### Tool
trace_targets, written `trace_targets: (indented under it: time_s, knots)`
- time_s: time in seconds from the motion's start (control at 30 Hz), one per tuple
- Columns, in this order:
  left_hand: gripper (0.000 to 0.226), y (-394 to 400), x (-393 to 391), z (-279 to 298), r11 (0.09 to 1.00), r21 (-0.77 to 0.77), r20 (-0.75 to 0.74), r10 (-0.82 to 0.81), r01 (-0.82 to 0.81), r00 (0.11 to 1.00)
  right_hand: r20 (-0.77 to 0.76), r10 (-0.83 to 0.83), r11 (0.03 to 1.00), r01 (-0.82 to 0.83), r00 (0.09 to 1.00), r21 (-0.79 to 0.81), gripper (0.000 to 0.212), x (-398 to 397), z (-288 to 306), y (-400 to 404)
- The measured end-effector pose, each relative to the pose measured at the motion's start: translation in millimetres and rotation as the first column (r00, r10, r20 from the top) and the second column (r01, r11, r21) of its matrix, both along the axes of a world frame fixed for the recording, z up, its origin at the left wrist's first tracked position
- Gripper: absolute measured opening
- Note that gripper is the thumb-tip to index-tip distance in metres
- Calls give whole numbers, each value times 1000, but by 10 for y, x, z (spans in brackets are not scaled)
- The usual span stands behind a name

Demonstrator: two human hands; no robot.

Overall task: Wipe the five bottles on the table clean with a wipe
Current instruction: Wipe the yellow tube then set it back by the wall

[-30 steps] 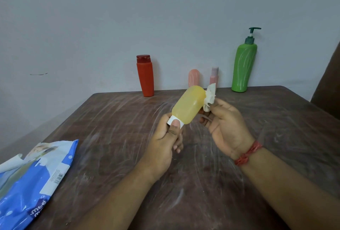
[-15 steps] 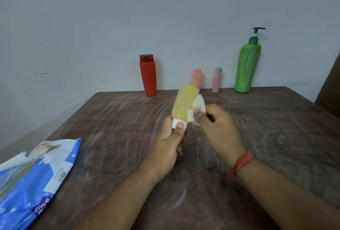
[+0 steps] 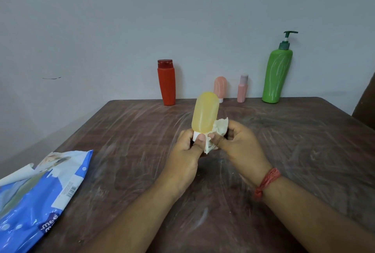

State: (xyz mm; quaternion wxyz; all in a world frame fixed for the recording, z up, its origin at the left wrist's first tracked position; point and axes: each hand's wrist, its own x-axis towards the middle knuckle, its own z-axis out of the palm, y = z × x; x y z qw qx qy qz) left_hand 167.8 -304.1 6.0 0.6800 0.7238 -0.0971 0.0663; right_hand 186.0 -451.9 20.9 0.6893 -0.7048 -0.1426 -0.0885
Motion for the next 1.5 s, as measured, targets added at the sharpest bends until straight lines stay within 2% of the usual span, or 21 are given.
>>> trace_targets:
  time_s: [0.13, 0.3, 0.37, 0.47, 0.63, 0.7, 0.77, 0.83, 0.93, 1.1, 1.2, 1.33, 1.5]
  knots:
    - [21, 16, 13, -24, 1000, 6, -12, -18, 18, 1000, 4, -75, 978, 73, 997, 197, 20, 42, 29, -13]
    - [27, 55, 13, -12, 996, -83, 12, 27, -26, 1000, 17, -9, 1000, 10, 1000, -9, 26, 12, -65, 46]
    - [32, 63, 18, -7, 995, -101, 10, 9, -8, 1000, 37, -27, 1000, 26, 999, 15, 29, 24, -41, 38]
    - [29, 28, 10, 4, 995, -95, 8, -27, 28, 1000, 60, -55, 990, 47, 997, 130, 31, 38, -9, -4]
    - [22, 60, 16, 14, 978, -207, 22, 33, -27, 999, -42, 12, 995, -8, 999, 100, 28, 0, -47, 57]
    - [20, 73, 28, 37, 963, -268, 21, 39, -32, 999, -116, 62, 973, -34, 991, 226, 26, -9, -35, 102]
    - [21, 60, 44, 44, 958, -286, 7, 35, -31, 999, -207, 146, 909, -49, 967, 414, 22, -31, -27, 137]
    - [21, 45, 44, 33, 962, -274, 5, 16, -14, 1000, -289, 221, 848, -37, 931, 529, 21, -54, -28, 153]
    - [19, 53, 33, 30, 975, -222, 5, 35, -33, 999, -344, 271, 814, -23, 899, 580, 23, -67, -3, 149]
    - [14, 79, 64, 30, 978, -151, -22, 143, -145, 989, -345, 252, 828, -17, 904, 560, 30, -75, 36, 125]
    - [14, 63, 39, 33, 983, -154, -20, 101, -103, 995, -359, 261, 828, -16, 896, 560, 32, -60, 39, 123]
    - [13, 94, 44, 37, 991, -89, 6, 96, -95, 995, -360, 357, 790, -73, 862, 609, 33, -61, 32, 128]
    - [14, 90, 48, 71, 994, -29, 60, 111, -109, 992, -370, 308, 809, -37, 877, 587, 37, -47, 63, 105]
